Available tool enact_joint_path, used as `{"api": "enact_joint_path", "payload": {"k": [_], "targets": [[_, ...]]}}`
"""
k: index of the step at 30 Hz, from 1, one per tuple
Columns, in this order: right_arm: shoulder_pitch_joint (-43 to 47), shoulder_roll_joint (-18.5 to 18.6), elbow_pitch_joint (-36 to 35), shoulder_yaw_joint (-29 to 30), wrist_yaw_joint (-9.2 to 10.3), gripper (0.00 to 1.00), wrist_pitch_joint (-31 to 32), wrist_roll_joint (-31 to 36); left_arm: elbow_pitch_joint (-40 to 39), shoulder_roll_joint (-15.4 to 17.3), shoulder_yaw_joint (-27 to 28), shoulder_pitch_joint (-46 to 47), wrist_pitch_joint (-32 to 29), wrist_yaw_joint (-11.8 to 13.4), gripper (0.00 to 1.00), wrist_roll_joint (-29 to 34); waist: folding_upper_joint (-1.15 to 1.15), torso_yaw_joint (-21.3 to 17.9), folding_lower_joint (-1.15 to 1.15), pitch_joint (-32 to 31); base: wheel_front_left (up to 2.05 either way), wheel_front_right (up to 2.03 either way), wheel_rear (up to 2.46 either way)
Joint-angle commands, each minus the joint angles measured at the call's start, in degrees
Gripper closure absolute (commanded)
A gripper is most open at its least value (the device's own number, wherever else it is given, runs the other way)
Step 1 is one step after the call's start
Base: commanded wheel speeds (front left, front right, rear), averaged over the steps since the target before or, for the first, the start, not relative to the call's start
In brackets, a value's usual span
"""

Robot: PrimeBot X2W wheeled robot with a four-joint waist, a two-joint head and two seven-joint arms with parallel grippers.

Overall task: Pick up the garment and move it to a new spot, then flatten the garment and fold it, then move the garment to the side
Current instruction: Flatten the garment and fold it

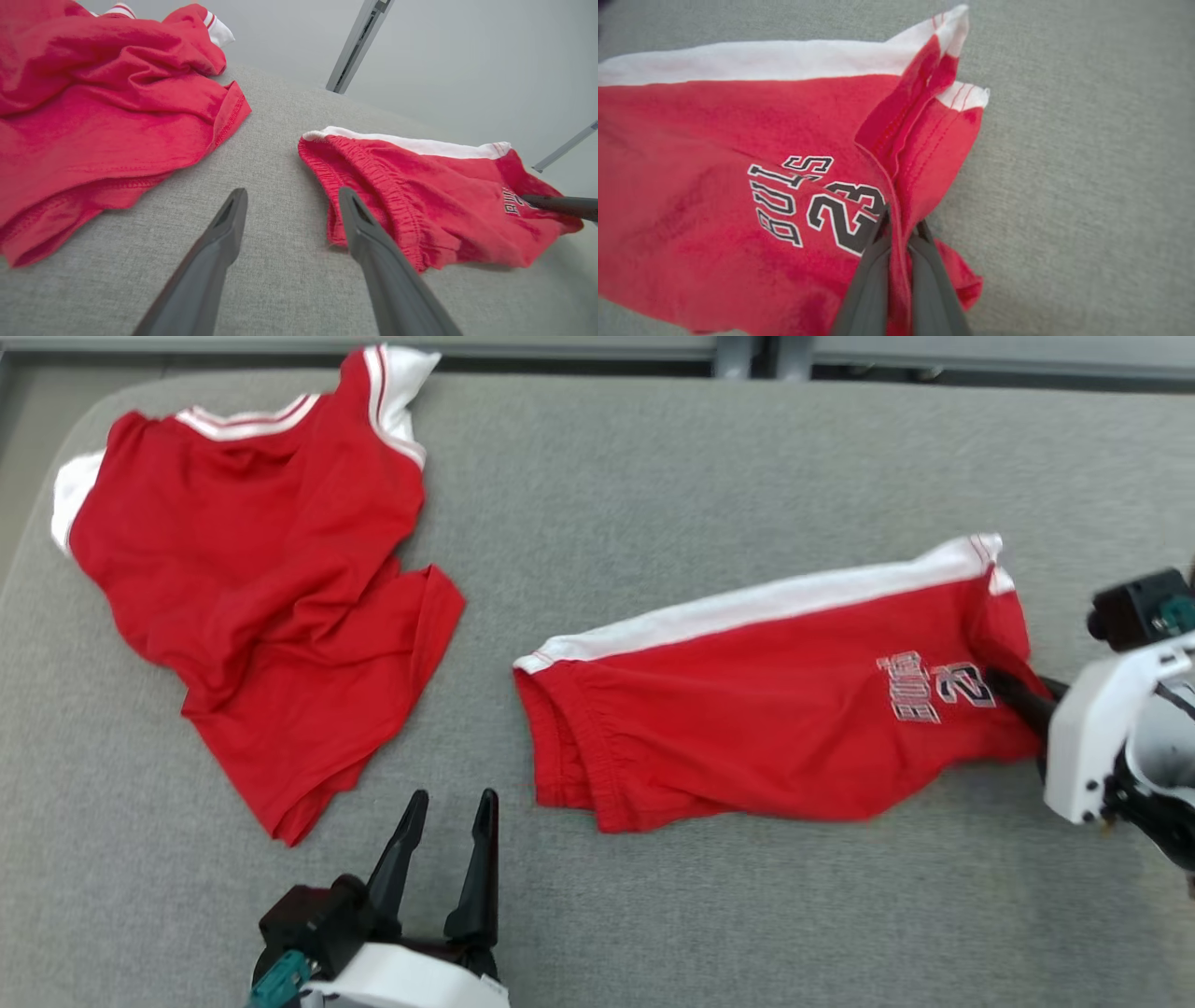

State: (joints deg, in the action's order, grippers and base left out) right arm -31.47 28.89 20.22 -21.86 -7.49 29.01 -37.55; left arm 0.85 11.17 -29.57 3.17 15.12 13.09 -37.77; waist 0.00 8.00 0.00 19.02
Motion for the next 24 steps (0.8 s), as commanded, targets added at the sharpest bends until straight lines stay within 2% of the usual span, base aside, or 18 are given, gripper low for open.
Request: {"api": "enact_joint_path", "payload": {"k": [1, 4, 10, 13, 18, 21, 24], "targets": [[3.35, 1.18, -0.42, 1.9, 0.0, 1.0, -0.52, -1.11, 0.0, 0.98, 0.32, -1.43, 0.04, -0.39, 0.0, 0.72, 0.0, -3.76, 0.0, -4.73, 0.0, 0.0, 0.0], [7.38, 1.88, -0.68, 5.61, 0.0, 1.0, -0.86, -2.32, -0.59, 2.34, 0.3, -2.55, 0.03, -0.31, 0.0, 1.28, 0.0, -4.89, 0.0, -6.14, 0.0, 0.0, 0.0], [11.63, -0.2, 2.25, 12.24, 0.0, 1.0, -1.49, -3.95, -1.41, 3.74, 1.18, -5.16, 0.02, -0.19, 0.0, 2.18, 0.0, -6.45, 0.0, -7.15, 0.0, 0.0, 0.0], [12.66, 0.78, 6.2, 16.72, 0.0, 1.0, -2.58, -2.36, -1.38, 3.62, 1.23, -6.69, 0.03, -0.57, 0.0, 3.28, 0.0, -6.5, 0.0, -7.69, 0.0, 0.0, 0.0], [13.5, 3.54, 10.48, 24.51, 0.0, 1.0, -4.11, -0.39, -1.63, 1.42, 2.21, -8.94, 0.02, -1.72, 0.0, 4.73, 0.0, -5.26, 0.0, -9.21, 0.0, 0.0, 0.0], [13.61, 5.0, 7.56, 26.26, 0.0, 1.0, -3.41, -0.54, -1.2, -0.27, 2.76, -9.92, 0.03, -2.83, 0.0, 5.68, 0.0, -4.67, 0.0, -9.82, 0.0, 0.0, 0.0], [14.01, 4.68, 1.24, 25.59, 0.0, 1.0, -1.69, -1.71, -0.43, -1.89, 3.3, -10.85, 0.03, -4.07, 0.0, 6.59, 0.0, -4.36, 0.0, -10.48, 0.0, 0.0, 0.0]]}}
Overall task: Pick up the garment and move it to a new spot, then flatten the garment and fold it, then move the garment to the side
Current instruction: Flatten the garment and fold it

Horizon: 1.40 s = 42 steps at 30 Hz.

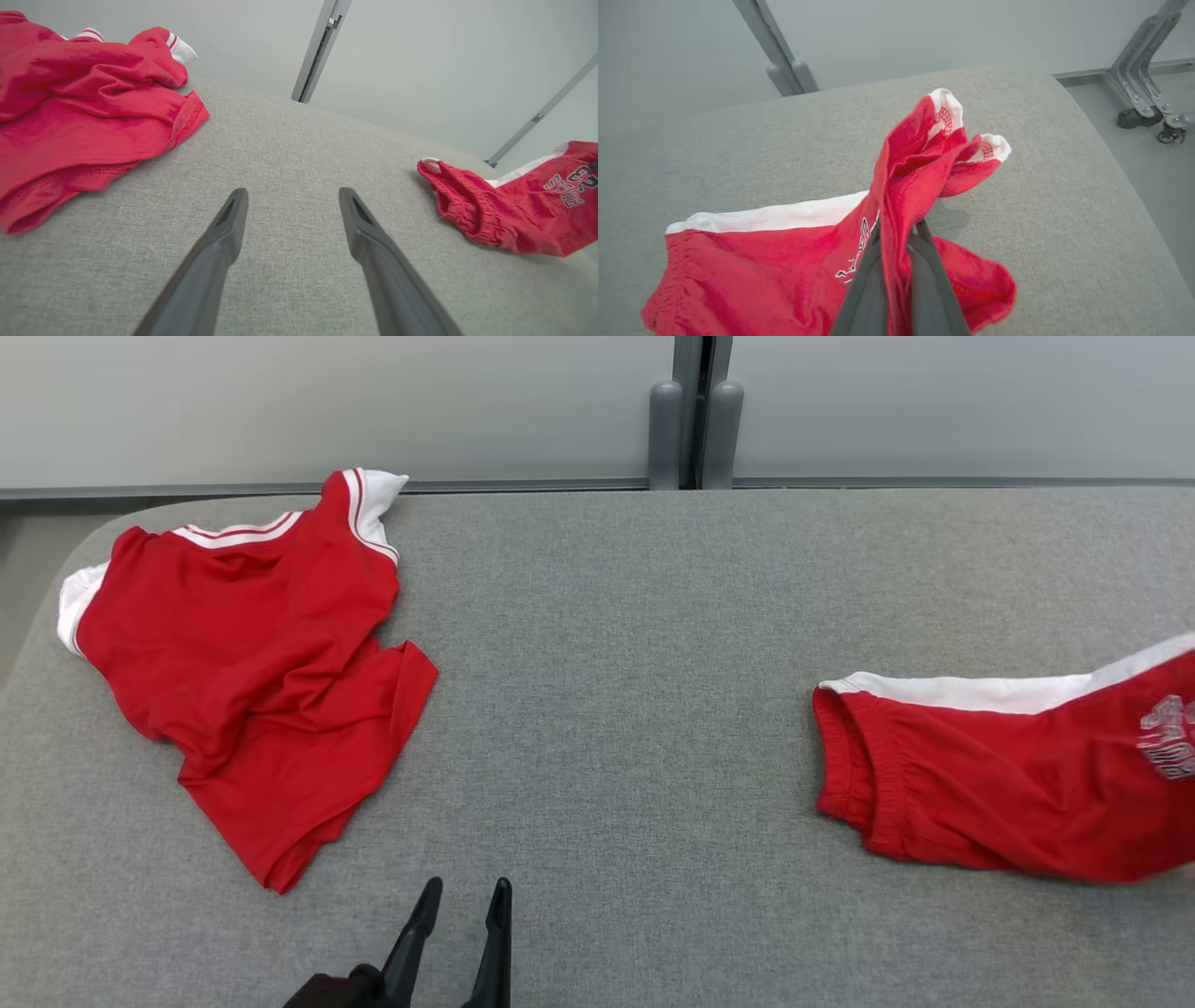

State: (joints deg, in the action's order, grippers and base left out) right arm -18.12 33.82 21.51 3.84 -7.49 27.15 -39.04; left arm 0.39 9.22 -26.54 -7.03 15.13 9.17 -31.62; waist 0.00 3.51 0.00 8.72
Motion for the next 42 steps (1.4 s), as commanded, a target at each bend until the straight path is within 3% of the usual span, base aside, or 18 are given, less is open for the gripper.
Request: {"api": "enact_joint_path", "payload": {"k": [1, 5, 9, 14, 21, 22, 23, 24, 25, 30, 34, 38, 42], "targets": [[1.05, -0.85, -2.69, -0.92, -0.01, 1.0, 1.14, -0.69, 0.34, -0.4, 0.44, -0.86, 0.01, -0.56, 0.0, 0.71, 0.0, 0.16, 0.0, -0.36, 0.0, 0.0, 0.0], [2.33, -3.98, -13.78, -6.69, 0.0, 1.0, 5.74, -1.81, 1.46, -1.89, 1.98, -0.99, 0.02, -1.84, 0.0, 1.58, 0.0, -0.26, 0.0, -0.64, 0.0, 0.0, 0.0], [1.14, -10.03, -18.46, -12.8, 0.0, 1.0, 8.59, 0.91, 2.99, -2.64, 3.09, -0.3, 0.01, -3.48, 0.0, 2.47, 0.0, -0.86, 0.0, -0.04, 0.0, 0.0, 0.0], [-2.2, -18.59, -12.94, -17.27, 0.0, 1.0, 7.58, 8.59, 5.62, -3.85, 3.22, 2.52, 0.02, -5.52, 0.0, 3.6, 0.0, 0.71, 0.0, 1.12, 0.0, 0.0, 0.0], [-1.98, -22.7, -6.72, -18.18, 0.0, 1.0, 4.41, 12.94, 7.44, -5.07, 4.51, 2.72, 0.02, -6.66, 0.0, 4.29, 0.0, 2.46, 0.0, 1.12, 0.0, 0.0, 0.0], [-1.84, -22.92, -6.25, -18.25, 0.0, 0.95, 4.15, 13.13, 7.65, -5.19, 4.68, 2.45, 0.02, -6.83, 0.0, 4.4, 0.0, 2.46, 0.0, 1.01, 0.0, 0.0, 0.0], [-1.74, -23.29, -5.82, -18.42, 0.0, 0.79, 3.64, 13.08, 7.85, -5.3, 4.92, 2.18, 0.01, -7.04, 0.0, 4.51, 0.0, 2.37, 0.0, 0.86, 0.0, 0.0, 0.0], [-1.66, -23.61, -5.68, -18.58, -0.01, 0.55, 3.03, 13.14, 8.03, -5.37, 5.12, 1.96, 0.01, -7.09, 0.0, 4.55, 0.0, 2.21, 0.0, 0.66, 0.0, 0.0, 0.0], [-1.48, -23.84, -5.64, -18.76, 0.0, 0.0, 2.3, 13.16, 8.17, -5.42, 5.38, 1.73, 0.01, -7.22, 0.0, 4.53, 0.0, 2.03, 0.0, 0.37, 0.0, 0.0, 0.0], [0.82, -23.45, -7.53, -20.05, 0.0, 0.0, -0.88, 12.83, 8.95, -5.6, 6.05, 0.37, 0.01, -7.58, 0.0, 4.52, 0.0, 1.24, 0.0, -1.93, 0.0, 0.0, 0.0], [6.14, -21.13, -13.71, -21.01, 0.0, 0.0, -4.98, 11.88, 9.02, -5.73, 7.51, -1.77, 0.02, -7.41, 0.0, 4.42, 0.0, 0.19, 0.0, -5.65, 0.0, 0.0, 0.0], [13.21, -17.97, -19.71, -18.4, 0.0, 0.0, -11.73, 13.42, 8.19, -5.85, 9.62, -4.3, 0.01, -7.16, 0.0, 4.91, 0.0, -0.71, 0.0, -8.67, 0.0, 0.0, 0.0], [19.48, -15.93, -20.84, -13.59, 0.0, 0.0, -21.02, 15.96, 6.73, -5.96, 11.56, -5.85, 0.01, -7.49, 0.0, 5.81, 0.0, -1.54, 0.0, -9.87, 0.0, 0.0, 0.0]]}}
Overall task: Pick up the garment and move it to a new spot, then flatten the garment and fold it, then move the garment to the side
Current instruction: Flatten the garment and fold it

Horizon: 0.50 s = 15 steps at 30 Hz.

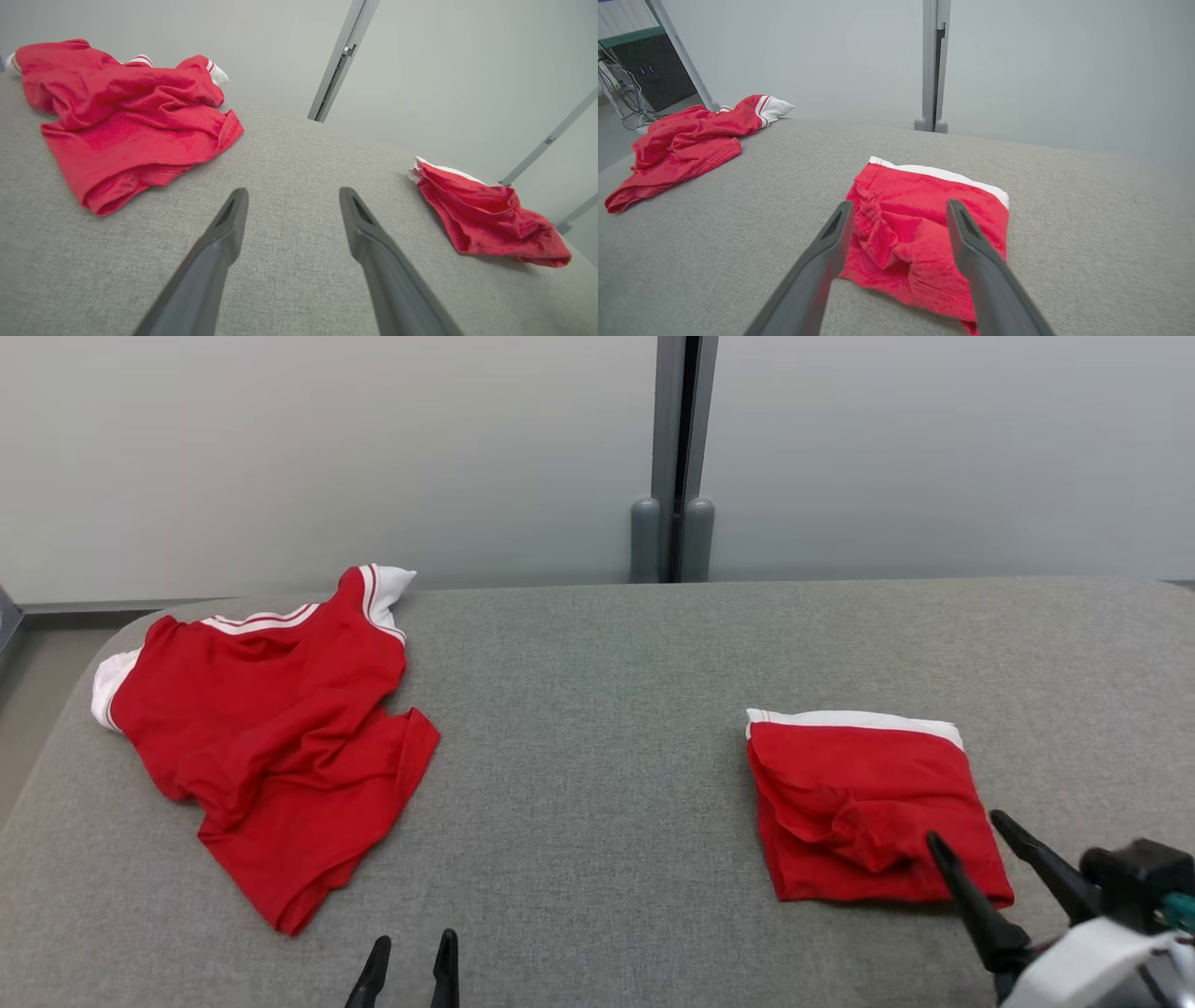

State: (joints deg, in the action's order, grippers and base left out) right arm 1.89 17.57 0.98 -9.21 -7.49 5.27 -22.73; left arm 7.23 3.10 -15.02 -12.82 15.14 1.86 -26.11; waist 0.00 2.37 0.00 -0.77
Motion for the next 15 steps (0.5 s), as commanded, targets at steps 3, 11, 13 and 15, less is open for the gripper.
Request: {"api": "enact_joint_path", "payload": {"k": [3, 11, 13, 15], "targets": [[2.98, -0.11, 3.07, 4.18, 0.0, 0.0, -6.71, 3.59, -1.18, 0.15, 1.94, -1.09, 0.0, -0.38, 0.0, 1.34, 0.0, -0.89, 0.0, -1.02, 0.0, 0.0, 0.0], [7.66, -5.86, 13.53, 13.17, 0.0, 0.0, -20.05, 11.02, -3.15, -0.1, 8.1, -2.46, 0.01, -1.4, 0.0, 4.59, 0.0, -0.77, 0.0, -2.15, 0.0, 0.0, 0.0], [7.99, -6.93, 14.79, 13.71, 0.0, 0.0, -20.45, 11.72, -3.17, -0.14, 8.89, -3.03, 0.0, -1.84, 0.0, 4.75, 0.0, -0.77, 0.0, -2.25, 0.0, 0.0, 0.0], [7.66, -7.62, 14.65, 14.27, 0.0, 0.0, -20.57, 12.17, -3.09, -0.12, 9.37, -3.42, 0.0, -2.05, 0.0, 5.2, 0.0, -0.81, 0.0, -2.33, 0.0, 0.0, 0.0]]}}
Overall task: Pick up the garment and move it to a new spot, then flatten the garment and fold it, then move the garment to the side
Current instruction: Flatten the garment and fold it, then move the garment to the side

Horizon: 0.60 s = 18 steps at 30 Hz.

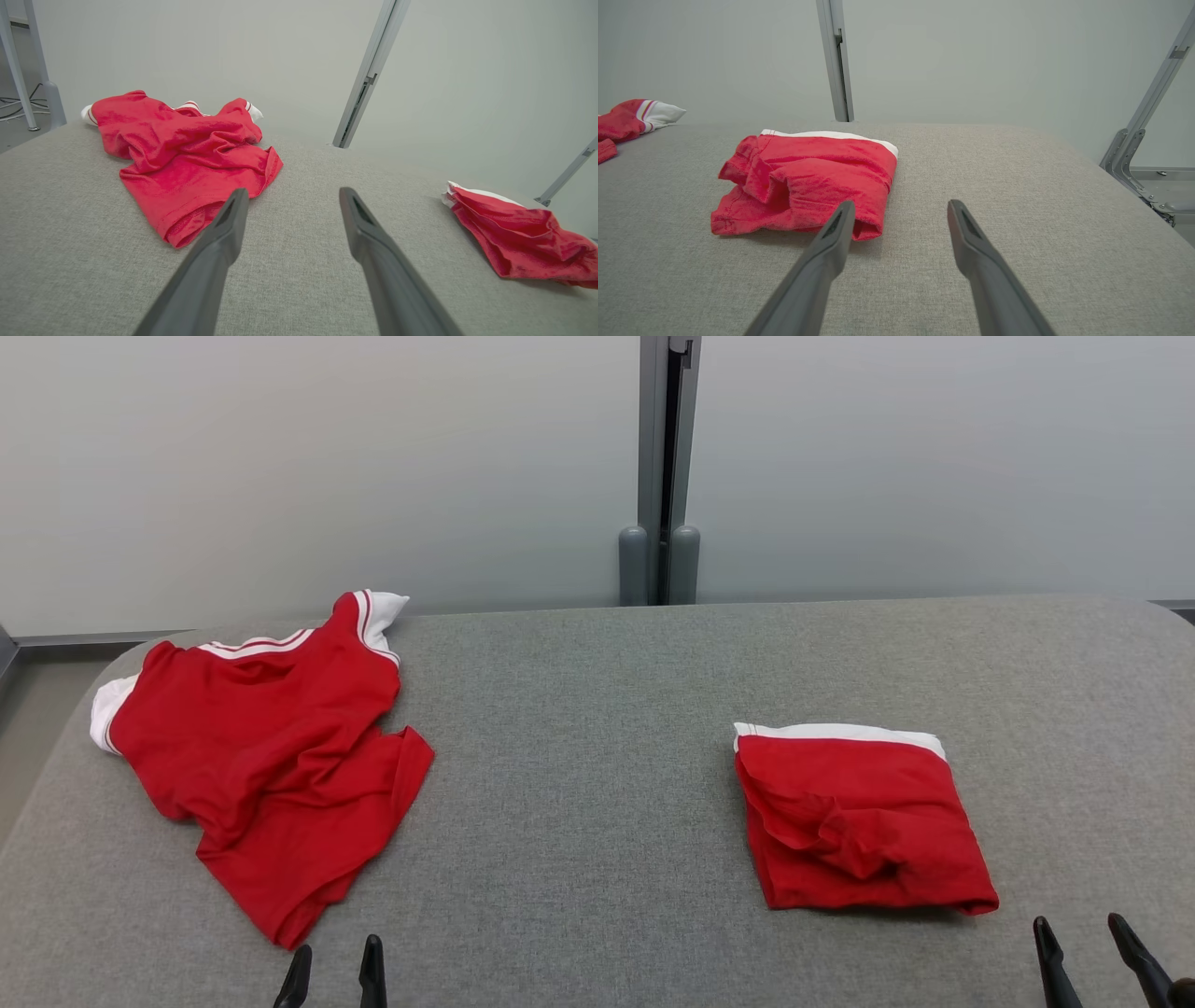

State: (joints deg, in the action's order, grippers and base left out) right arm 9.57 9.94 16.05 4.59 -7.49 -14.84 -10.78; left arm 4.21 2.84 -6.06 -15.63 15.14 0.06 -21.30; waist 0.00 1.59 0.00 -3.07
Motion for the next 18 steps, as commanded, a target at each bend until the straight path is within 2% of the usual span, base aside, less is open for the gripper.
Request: {"api": "enact_joint_path", "payload": {"k": [1, 8, 9, 10, 11, 15, 18], "targets": [[-0.13, -0.23, -0.72, 0.77, 0.0, 0.0, -0.47, 0.5, -0.02, 0.14, 0.57, -0.74, 0.0, -0.48, 0.0, 0.63, 0.0, -0.07, 0.0, -0.05, 0.0, 0.0, 0.0], [-1.3, -0.83, -2.51, 1.2, 0.0, 0.0, -0.47, 1.05, -0.27, 0.14, 0.66, -1.19, 0.0, -0.47, 0.0, 1.22, 0.0, 0.06, 0.0, 0.22, 0.0, 0.0, 0.0], [-2.17, -0.51, -2.58, 0.7, 0.0, 0.21, -0.47, 0.6, -0.33, 0.13, 0.61, -1.02, 0.0, -0.43, 0.0, 1.23, 0.0, 0.08, 0.0, 0.38, 0.0, 0.0, 0.0], [-3.17, -0.06, -2.14, 0.17, 0.0, 0.65, -0.47, 0.14, -0.24, 0.13, 0.42, -0.77, 0.0, -0.53, 0.0, 1.3, 0.0, 0.15, 0.0, 0.59, 0.0, 0.0, 0.0], [-4.33, 0.57, -1.36, -0.58, 0.0, 1.0, -0.47, -0.2, -0.12, 0.12, 0.18, -0.4, 0.0, -0.75, 0.0, 1.4, 0.0, 0.26, 0.0, 0.88, 0.0, 0.0, 0.0], [-9.82, 2.46, 1.43, -3.04, 0.0, 1.0, -0.43, 0.14, 0.23, 0.14, -0.46, 1.13, 0.0, -1.06, 0.0, 1.72, 0.0, 0.74, 0.0, 2.06, 0.0, 0.0, 0.0], [-16.27, 3.38, 6.41, -6.29, 0.0, 1.0, 0.11, 1.42, 0.56, 0.15, -1.03, 2.21, 0.0, -1.29, 0.0, 1.85, 0.0, 1.11, 0.0, 3.46, 0.0, 0.0, 0.0]]}}
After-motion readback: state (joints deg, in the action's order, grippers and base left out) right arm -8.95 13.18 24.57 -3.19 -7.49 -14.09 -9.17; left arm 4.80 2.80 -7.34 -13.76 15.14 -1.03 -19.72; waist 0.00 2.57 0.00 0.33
